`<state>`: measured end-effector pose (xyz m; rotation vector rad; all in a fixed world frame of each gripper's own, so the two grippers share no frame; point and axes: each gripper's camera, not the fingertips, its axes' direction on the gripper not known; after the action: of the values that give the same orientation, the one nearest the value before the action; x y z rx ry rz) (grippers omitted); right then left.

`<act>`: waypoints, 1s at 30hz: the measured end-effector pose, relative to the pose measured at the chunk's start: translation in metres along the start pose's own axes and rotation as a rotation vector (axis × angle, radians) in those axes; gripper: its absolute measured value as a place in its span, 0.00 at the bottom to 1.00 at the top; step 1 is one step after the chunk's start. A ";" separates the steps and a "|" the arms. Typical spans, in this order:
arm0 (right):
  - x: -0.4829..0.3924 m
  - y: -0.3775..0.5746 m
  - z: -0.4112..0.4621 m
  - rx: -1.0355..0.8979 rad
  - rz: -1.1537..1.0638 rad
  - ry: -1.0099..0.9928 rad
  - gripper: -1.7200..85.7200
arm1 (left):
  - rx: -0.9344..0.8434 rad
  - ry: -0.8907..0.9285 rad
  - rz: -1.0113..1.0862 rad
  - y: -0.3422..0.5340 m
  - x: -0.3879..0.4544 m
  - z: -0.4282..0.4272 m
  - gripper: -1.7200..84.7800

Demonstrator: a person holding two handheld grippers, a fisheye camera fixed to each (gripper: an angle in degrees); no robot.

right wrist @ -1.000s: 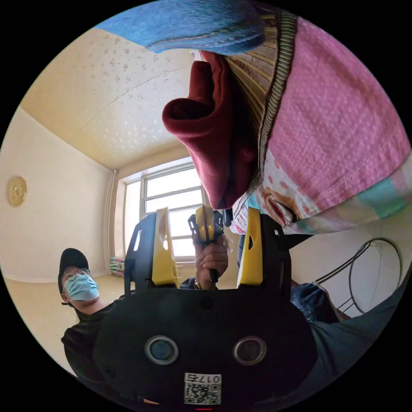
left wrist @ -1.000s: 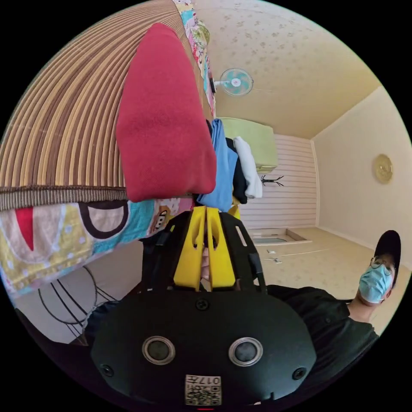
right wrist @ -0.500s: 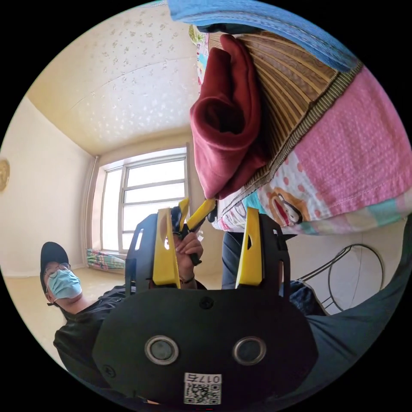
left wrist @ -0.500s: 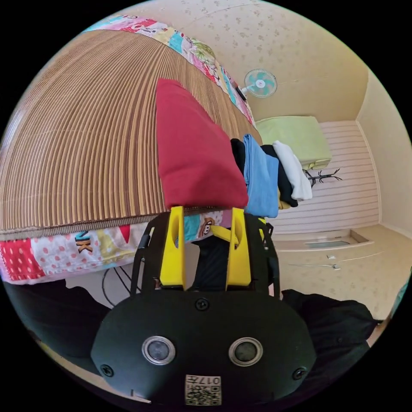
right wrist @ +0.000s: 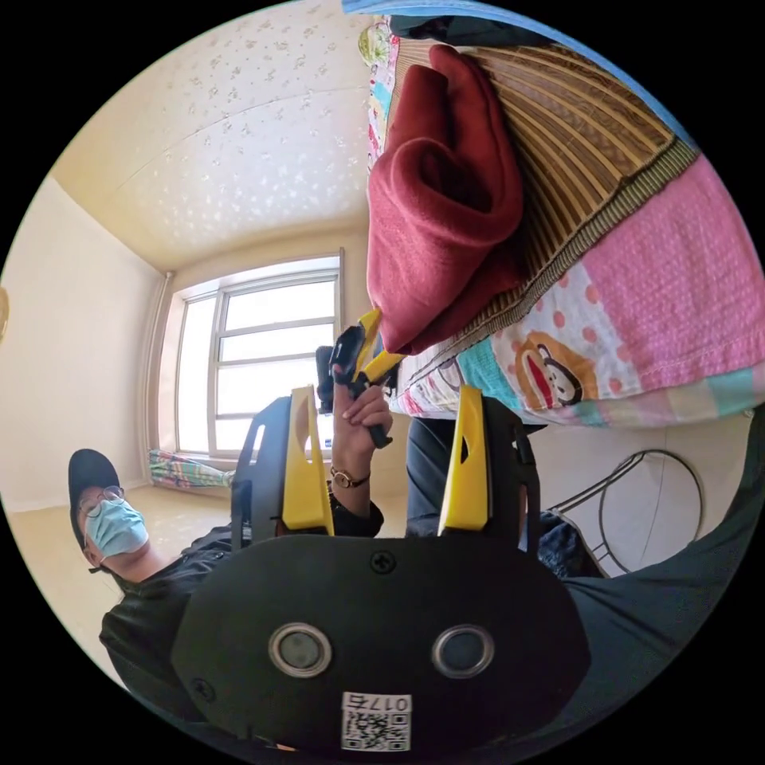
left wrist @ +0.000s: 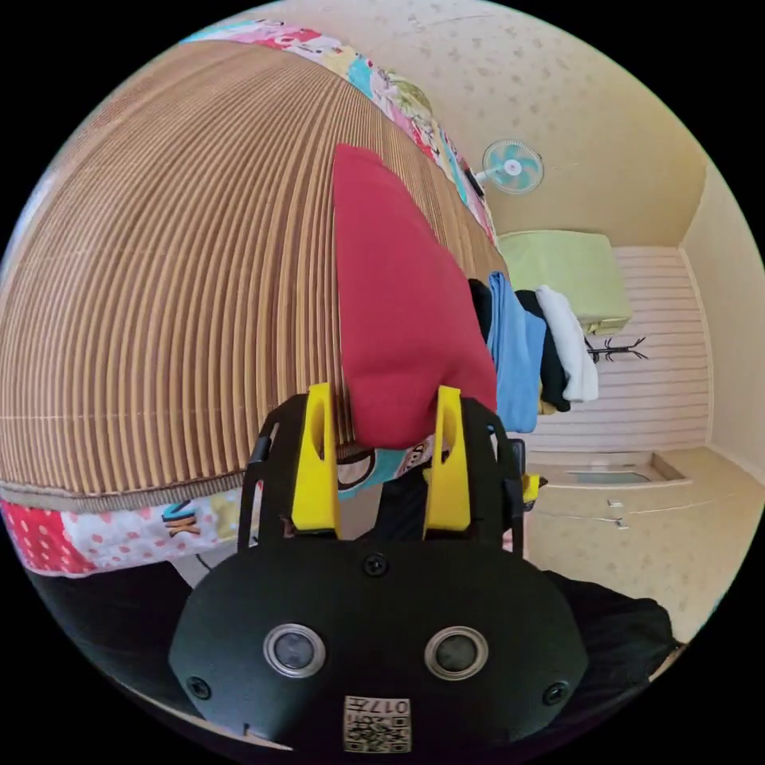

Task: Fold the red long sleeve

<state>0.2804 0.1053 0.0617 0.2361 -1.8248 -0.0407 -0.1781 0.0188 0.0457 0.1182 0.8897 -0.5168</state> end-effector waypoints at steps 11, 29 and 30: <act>0.011 0.023 0.024 0.134 -0.008 -0.292 0.30 | -0.160 0.111 0.337 0.141 0.089 0.011 0.10; -0.239 -0.080 -0.053 0.258 -0.627 0.062 0.21 | -0.069 0.045 0.439 0.146 0.122 -0.024 0.14; -0.228 -0.080 -0.062 0.294 -0.587 0.079 0.21 | -0.067 0.044 0.410 0.143 0.115 -0.021 0.14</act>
<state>0.4072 0.0745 -0.1507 0.9619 -1.6244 -0.1716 -0.0654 0.1062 -0.0723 0.2453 0.8957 -0.1020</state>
